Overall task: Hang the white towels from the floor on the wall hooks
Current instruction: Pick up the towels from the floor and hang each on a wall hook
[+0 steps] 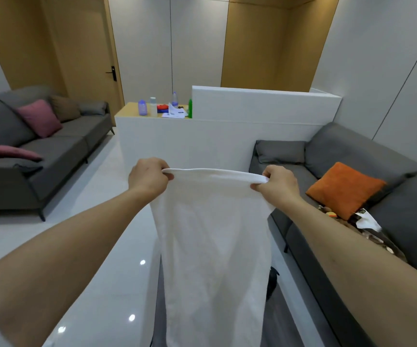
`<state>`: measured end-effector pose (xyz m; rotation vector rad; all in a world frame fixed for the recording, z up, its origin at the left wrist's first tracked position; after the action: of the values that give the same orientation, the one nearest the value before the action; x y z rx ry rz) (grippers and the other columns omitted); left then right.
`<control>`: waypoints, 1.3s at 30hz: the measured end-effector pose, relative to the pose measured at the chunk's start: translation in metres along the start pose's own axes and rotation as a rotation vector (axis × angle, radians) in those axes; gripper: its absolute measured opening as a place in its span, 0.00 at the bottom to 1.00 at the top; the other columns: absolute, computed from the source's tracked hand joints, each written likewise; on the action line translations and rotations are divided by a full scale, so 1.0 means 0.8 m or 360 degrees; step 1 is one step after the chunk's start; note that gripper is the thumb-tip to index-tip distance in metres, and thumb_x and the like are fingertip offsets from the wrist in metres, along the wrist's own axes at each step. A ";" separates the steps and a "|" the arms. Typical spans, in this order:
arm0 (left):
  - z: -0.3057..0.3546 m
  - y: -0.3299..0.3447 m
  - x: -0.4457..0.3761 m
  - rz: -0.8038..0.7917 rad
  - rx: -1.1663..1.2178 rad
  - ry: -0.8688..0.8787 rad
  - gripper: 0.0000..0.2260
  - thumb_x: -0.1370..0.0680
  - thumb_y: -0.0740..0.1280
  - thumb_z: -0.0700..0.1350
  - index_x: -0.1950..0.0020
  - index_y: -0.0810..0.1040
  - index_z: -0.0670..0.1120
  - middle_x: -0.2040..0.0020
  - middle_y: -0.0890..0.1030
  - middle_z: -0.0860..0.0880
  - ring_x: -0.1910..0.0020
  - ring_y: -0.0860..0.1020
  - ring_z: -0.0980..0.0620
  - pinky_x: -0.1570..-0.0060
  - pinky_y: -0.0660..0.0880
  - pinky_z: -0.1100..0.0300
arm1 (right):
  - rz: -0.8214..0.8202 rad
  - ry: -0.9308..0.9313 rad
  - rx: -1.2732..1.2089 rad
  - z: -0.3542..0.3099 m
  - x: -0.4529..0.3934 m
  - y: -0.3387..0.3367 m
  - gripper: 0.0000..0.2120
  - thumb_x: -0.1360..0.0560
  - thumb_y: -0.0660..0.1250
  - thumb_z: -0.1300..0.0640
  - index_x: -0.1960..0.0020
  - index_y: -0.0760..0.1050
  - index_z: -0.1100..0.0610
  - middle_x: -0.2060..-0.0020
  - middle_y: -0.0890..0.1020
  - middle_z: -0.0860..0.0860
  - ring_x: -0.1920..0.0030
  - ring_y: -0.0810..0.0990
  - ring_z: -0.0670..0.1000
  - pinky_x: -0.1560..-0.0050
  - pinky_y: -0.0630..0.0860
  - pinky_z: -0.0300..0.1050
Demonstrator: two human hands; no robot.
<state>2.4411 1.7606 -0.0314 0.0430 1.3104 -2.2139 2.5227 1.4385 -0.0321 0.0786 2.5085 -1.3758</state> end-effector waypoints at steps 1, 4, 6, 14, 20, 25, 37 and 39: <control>-0.002 0.006 -0.019 -0.0012 -0.0017 -0.0004 0.04 0.25 0.70 0.46 0.56 0.84 0.52 0.54 0.83 0.47 0.53 0.78 0.43 0.55 0.77 0.54 | 0.0011 0.0011 0.0009 -0.003 -0.019 0.006 0.11 0.31 0.75 0.49 0.58 0.75 0.52 0.62 0.77 0.48 0.57 0.77 0.55 0.63 0.67 0.45; -0.003 0.016 -0.072 0.0011 -0.0051 -0.0011 0.05 0.24 0.69 0.49 0.54 0.84 0.52 0.53 0.82 0.46 0.52 0.78 0.42 0.58 0.73 0.56 | 0.0099 0.0017 0.0014 -0.012 -0.067 0.013 0.09 0.31 0.73 0.51 0.56 0.77 0.53 0.58 0.80 0.50 0.55 0.78 0.56 0.57 0.74 0.48; 0.003 0.013 -0.103 0.0071 -0.0057 -0.0014 0.07 0.23 0.68 0.51 0.52 0.84 0.51 0.52 0.82 0.46 0.52 0.78 0.42 0.58 0.71 0.57 | 0.0204 0.0009 -0.0034 -0.019 -0.094 0.006 0.09 0.31 0.74 0.50 0.58 0.76 0.53 0.60 0.80 0.49 0.57 0.78 0.55 0.60 0.73 0.47; 0.044 -0.033 -0.138 0.0363 0.0045 0.0118 0.11 0.20 0.65 0.52 0.49 0.85 0.49 0.55 0.83 0.47 0.58 0.74 0.48 0.61 0.68 0.58 | 0.0428 -0.0067 -0.0231 -0.037 -0.136 -0.040 0.10 0.30 0.75 0.51 0.62 0.75 0.51 0.66 0.79 0.48 0.61 0.77 0.54 0.63 0.67 0.44; 0.019 -0.026 -0.052 0.0398 -0.0009 0.0042 0.09 0.20 0.66 0.52 0.49 0.85 0.52 0.54 0.85 0.48 0.56 0.78 0.46 0.59 0.72 0.57 | 0.0267 -0.0233 -0.0196 -0.011 -0.065 -0.023 0.04 0.26 0.70 0.56 0.54 0.84 0.52 0.58 0.84 0.50 0.56 0.79 0.52 0.58 0.68 0.43; -0.027 0.030 0.093 0.0309 -0.0027 -0.0141 0.08 0.22 0.65 0.48 0.51 0.85 0.54 0.58 0.84 0.52 0.60 0.77 0.49 0.62 0.69 0.59 | 0.0034 -0.0276 -0.0070 0.059 0.042 0.029 0.07 0.25 0.69 0.59 0.51 0.85 0.53 0.53 0.85 0.54 0.51 0.79 0.58 0.54 0.73 0.47; -0.126 0.206 0.480 -0.0551 -0.0358 -0.0485 0.10 0.23 0.65 0.45 0.54 0.86 0.54 0.58 0.85 0.52 0.60 0.80 0.49 0.62 0.73 0.60 | -0.0816 0.0090 0.0079 0.287 0.362 0.165 0.09 0.24 0.67 0.58 0.51 0.85 0.50 0.55 0.86 0.50 0.54 0.83 0.54 0.54 0.79 0.47; -0.141 0.229 0.521 -0.0733 -0.0436 -0.0542 0.07 0.24 0.67 0.47 0.53 0.86 0.55 0.57 0.85 0.52 0.58 0.80 0.49 0.59 0.76 0.60 | -0.0998 0.0172 0.0133 0.316 0.400 0.185 0.08 0.24 0.67 0.59 0.53 0.85 0.50 0.59 0.85 0.49 0.57 0.82 0.52 0.57 0.78 0.45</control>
<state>2.1497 1.5992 -0.3623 -0.7738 1.5177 -2.2385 2.2965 1.2809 -0.3672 -0.6895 2.6819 -1.7305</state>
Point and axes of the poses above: each hand's wrist, its own x-axis away from the middle knuckle, its own y-axis out of the palm, z = x × y, the point moved 6 cm from there along -x, towards the middle knuckle
